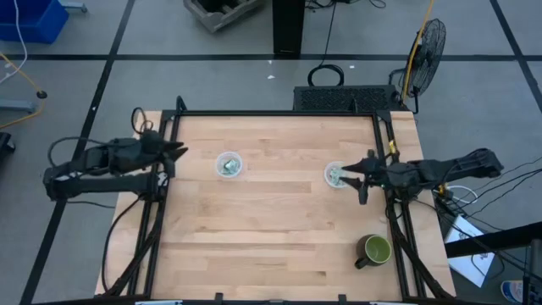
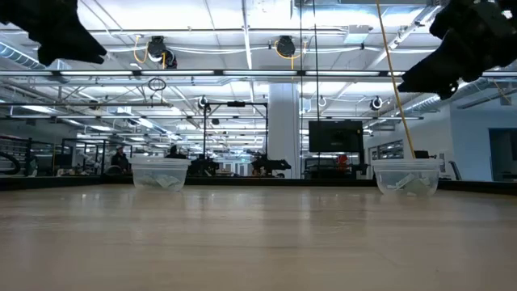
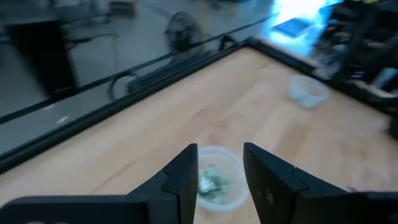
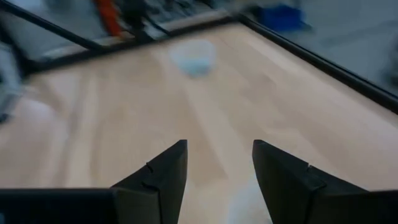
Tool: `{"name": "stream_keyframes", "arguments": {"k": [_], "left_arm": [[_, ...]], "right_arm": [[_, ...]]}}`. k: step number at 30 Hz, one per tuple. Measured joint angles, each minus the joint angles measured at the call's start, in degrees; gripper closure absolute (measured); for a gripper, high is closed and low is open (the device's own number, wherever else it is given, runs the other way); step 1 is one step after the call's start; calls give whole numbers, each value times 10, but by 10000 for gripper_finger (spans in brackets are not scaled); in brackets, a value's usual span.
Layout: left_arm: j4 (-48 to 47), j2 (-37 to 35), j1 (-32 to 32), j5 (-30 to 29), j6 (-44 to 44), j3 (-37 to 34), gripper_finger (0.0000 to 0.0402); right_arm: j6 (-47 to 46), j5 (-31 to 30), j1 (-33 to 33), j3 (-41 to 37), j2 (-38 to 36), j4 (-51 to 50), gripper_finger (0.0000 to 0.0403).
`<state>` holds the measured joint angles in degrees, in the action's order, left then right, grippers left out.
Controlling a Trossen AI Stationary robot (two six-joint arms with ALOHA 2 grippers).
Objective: Pick and place Stevia / Truvia into bins
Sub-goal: Return to Home Position
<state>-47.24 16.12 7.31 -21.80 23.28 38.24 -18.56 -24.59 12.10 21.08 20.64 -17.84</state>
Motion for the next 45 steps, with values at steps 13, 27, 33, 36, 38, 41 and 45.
{"name": "stream_keyframes", "arguments": {"k": [13, 27, 33, 36, 38, 41, 45], "left_arm": [[530, -122, 0, 192, -129, -336, 270], [579, -117, 0, 272, -157, -377, 270], [581, -117, 0, 273, -152, -377, 270], [574, -117, 0, 273, -152, -371, 270], [571, -118, 0, 273, -152, -370, 270], [554, -117, 0, 273, -151, -370, 270], [537, -116, 0, 273, -151, -370, 270]], "right_arm": [[64, 99, 0, -104, -60, 202, 229], [102, 173, 0, -175, -72, 301, 227], [109, 173, 0, -176, -102, 280, 230], [114, 172, 0, -177, -125, 247, 229], [117, 170, 0, -177, -140, 217, 228], [118, 163, 0, -177, -156, 195, 228], [141, 158, 0, -177, -157, 195, 231]]}}
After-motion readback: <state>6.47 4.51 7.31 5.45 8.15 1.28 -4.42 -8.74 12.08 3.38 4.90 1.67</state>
